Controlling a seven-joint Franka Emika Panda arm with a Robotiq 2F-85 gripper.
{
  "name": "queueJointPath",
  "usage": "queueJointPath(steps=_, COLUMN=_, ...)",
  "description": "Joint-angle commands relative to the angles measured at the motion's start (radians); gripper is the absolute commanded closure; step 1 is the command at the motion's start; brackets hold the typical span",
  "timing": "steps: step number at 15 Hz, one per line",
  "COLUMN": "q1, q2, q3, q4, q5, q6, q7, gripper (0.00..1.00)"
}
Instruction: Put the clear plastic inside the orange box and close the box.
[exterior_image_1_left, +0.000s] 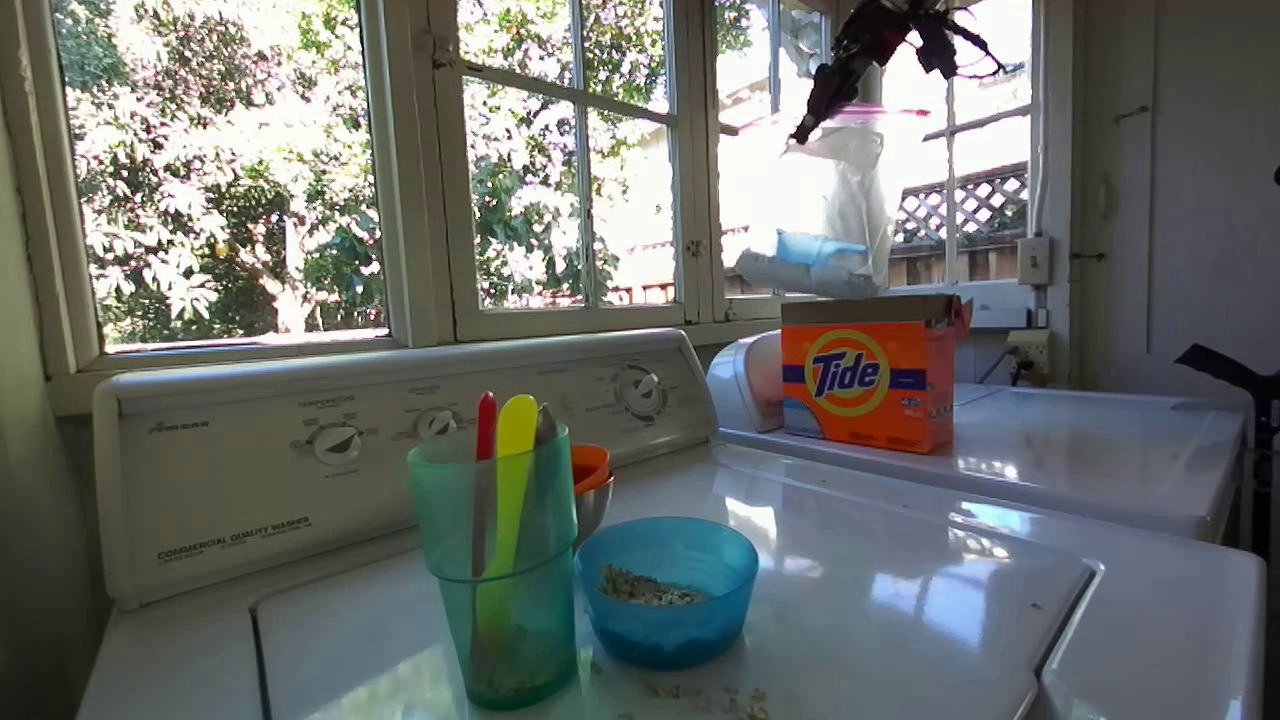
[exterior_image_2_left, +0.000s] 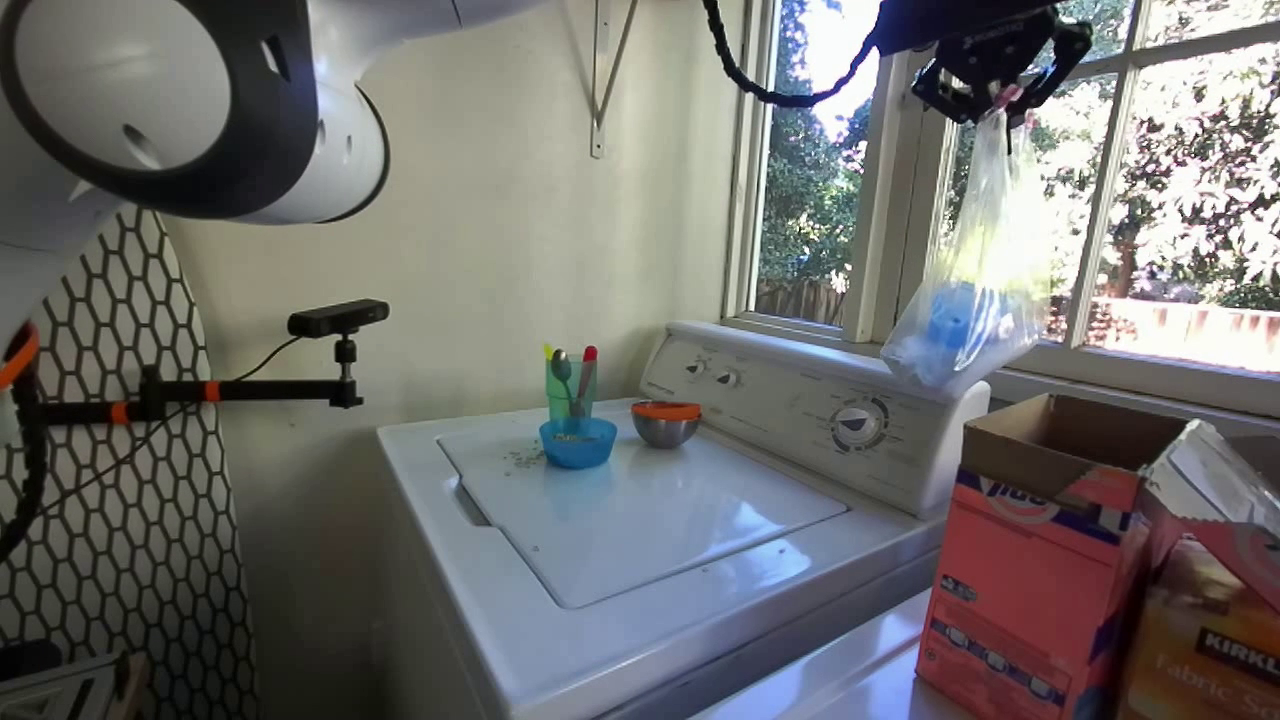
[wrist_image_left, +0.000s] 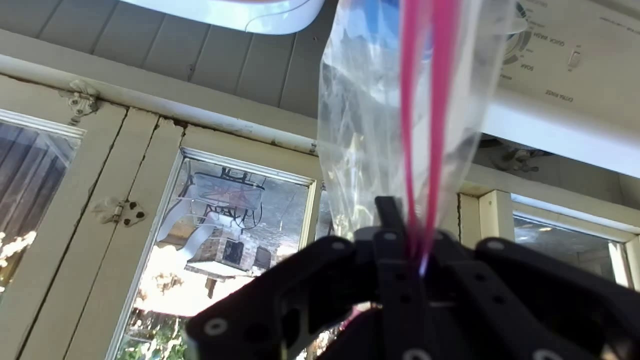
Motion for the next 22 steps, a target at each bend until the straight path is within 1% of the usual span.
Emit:
queueJointPath(steps=1, q1=-0.024, q2=0.016, q3=0.048, q4=0.052, q5=0.048, q6=0.046, q7=-0.109, gripper=1.00)
queueJointPath(steps=4, q1=-0.042, q2=0.018, q3=0.082, q4=0.079, q5=0.078, q6=0.075, q7=-0.177, gripper=1.00)
queueJointPath(steps=6, q1=-0.031, q2=0.019, q3=0.049, q4=0.090, q5=0.022, q6=0.121, q7=-0.211, gripper=1.00)
queueJointPath(steps=8, q1=-0.019, q2=0.024, q3=0.015, q4=0.092, q5=-0.018, q6=0.189, q7=-0.209, gripper=1.00)
queueJointPath(steps=10, q1=-0.014, q2=0.027, q3=-0.006, q4=0.088, q5=-0.045, q6=0.242, q7=-0.208, gripper=1.00)
queueJointPath(steps=11, q1=-0.014, q2=0.097, q3=-0.005, q4=0.211, q5=-0.085, q6=0.209, q7=-0.183, gripper=1.00)
queueJointPath(steps=13, q1=-0.011, q2=0.108, q3=-0.019, q4=0.229, q5=-0.132, q6=0.204, q7=-0.172, gripper=1.00)
queueJointPath(steps=14, q1=-0.011, q2=0.048, q3=-0.024, q4=0.116, q5=-0.153, q6=0.262, q7=-0.175, gripper=1.00)
queueJointPath(steps=16, q1=-0.001, q2=0.059, q3=-0.048, q4=0.120, q5=-0.204, q6=0.275, q7=-0.143, gripper=1.00)
queueJointPath(steps=19, q1=0.013, q2=0.064, q3=-0.094, q4=0.108, q5=-0.276, q6=0.268, q7=-0.060, gripper=1.00)
queueJointPath(steps=21, q1=0.018, q2=0.064, q3=-0.110, q4=0.099, q5=-0.308, q6=0.260, q7=-0.026, gripper=1.00)
queueJointPath(steps=22, q1=0.021, q2=0.075, q3=-0.118, q4=0.114, q5=-0.323, q6=0.250, q7=-0.006, gripper=1.00)
